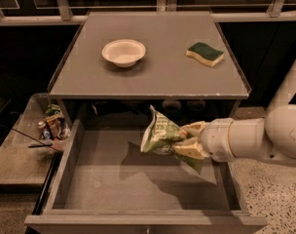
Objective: Pick green jalapeno chip bag from top drawer and place on counter
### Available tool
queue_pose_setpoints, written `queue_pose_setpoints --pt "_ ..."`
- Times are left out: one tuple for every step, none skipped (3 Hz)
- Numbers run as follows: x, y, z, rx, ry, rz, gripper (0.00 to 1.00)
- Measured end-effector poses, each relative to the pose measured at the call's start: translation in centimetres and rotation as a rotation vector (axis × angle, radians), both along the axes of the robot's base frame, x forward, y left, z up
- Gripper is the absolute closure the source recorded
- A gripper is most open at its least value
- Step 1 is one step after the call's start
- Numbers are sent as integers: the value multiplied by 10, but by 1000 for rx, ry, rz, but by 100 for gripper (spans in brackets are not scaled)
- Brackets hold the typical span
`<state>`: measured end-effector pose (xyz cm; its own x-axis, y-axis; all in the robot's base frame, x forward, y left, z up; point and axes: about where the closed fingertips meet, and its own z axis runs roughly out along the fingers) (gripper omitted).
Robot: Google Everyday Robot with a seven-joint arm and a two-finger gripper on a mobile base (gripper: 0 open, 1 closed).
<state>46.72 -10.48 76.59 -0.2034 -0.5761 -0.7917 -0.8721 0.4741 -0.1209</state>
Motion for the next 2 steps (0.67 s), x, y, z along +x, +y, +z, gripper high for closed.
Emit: queue_pose_setpoints --pt "9 -11 65 -13 -47 50 100" --pt "45 -8 140 -71 -119 64 100"
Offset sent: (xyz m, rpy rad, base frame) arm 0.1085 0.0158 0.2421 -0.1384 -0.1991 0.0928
